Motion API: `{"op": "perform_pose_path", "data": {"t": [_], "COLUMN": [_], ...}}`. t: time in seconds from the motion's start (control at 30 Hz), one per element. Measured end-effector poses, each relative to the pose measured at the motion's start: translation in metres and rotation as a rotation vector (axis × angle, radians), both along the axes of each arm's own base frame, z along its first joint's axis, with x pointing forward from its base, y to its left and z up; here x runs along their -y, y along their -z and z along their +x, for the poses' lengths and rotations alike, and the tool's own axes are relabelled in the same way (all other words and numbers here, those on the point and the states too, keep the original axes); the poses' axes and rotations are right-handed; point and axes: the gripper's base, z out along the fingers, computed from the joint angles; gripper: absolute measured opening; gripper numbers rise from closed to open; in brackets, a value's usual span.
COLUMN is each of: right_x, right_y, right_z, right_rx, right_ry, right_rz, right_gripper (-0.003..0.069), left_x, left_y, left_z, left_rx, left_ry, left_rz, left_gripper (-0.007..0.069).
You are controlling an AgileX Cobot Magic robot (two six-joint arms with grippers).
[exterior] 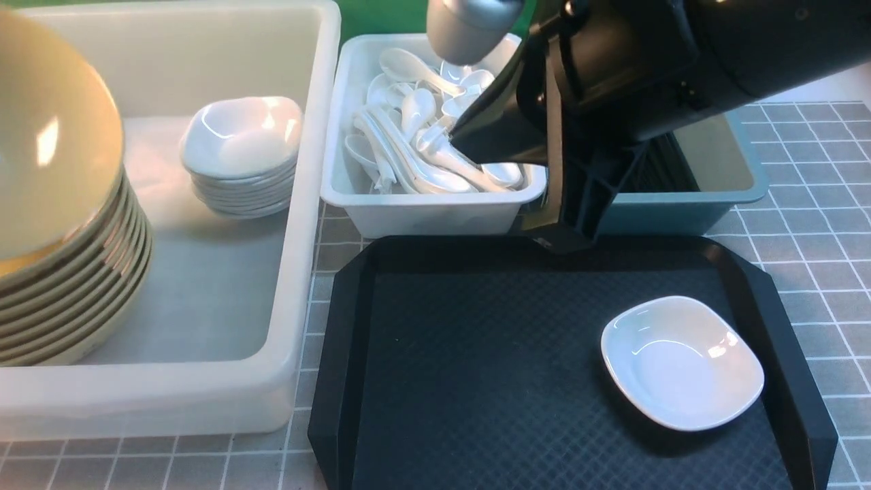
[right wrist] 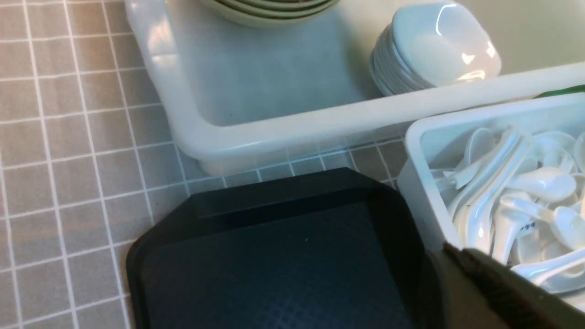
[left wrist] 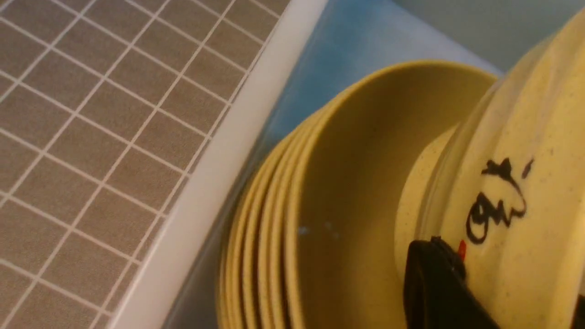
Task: On grey table put chopsticks spoon bowls plates into blue grey white boxes.
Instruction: 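Place the tan bowl onto the bowl stack in the left bin with the left gripper, then grasp the small white bowl on the black tray by its rim with the left gripper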
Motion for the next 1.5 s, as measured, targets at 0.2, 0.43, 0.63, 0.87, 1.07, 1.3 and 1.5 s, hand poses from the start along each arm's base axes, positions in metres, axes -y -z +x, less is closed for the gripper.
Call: {"op": "perform_pose_path", "data": {"t": [0.2,0.43,0.63,0.87,1.07,1.3,1.5], "right_x": [0.001,0.001,0.0,0.002,0.034,0.121,0.152], "right_y": [0.001,0.002,0.0,-0.001,0.004,0.048,0.064], "right_z": [-0.001,-0.001,0.0,0.003,0.026,0.035,0.007], "right_rx": [-0.005,0.007,0.029,0.024,-0.097,-0.353,-0.399], "right_ry": [-0.007,-0.026,-0.034,0.01,0.231,0.591,0.697], "right_rz": [-0.017,-0.035,-0.03,-0.007,0.006,-0.117,-0.107], "right_gripper": [0.0046,0.0057,0.006,0.0063,0.0069,0.0077,0.0078], "left_x": [0.003,0.022,0.035,0.099,0.192,0.343,0.424], "left_y": [0.023,0.012,-0.044,-0.097,-0.076,0.021,0.077], "left_z": [0.02,0.018,-0.014,-0.037,-0.009,0.051,0.067], "left_rx": [-0.157,-0.219,-0.167,0.057,0.049,-0.13,-0.184], "left_ry": [0.129,0.149,0.068,0.149,0.621,1.065,1.219], "left_rz": [0.151,0.272,0.491,0.419,0.251,0.192,0.168], "left_gripper": [0.0204,0.0546,0.0657,0.0635,0.0554,0.0536,0.0536]}}
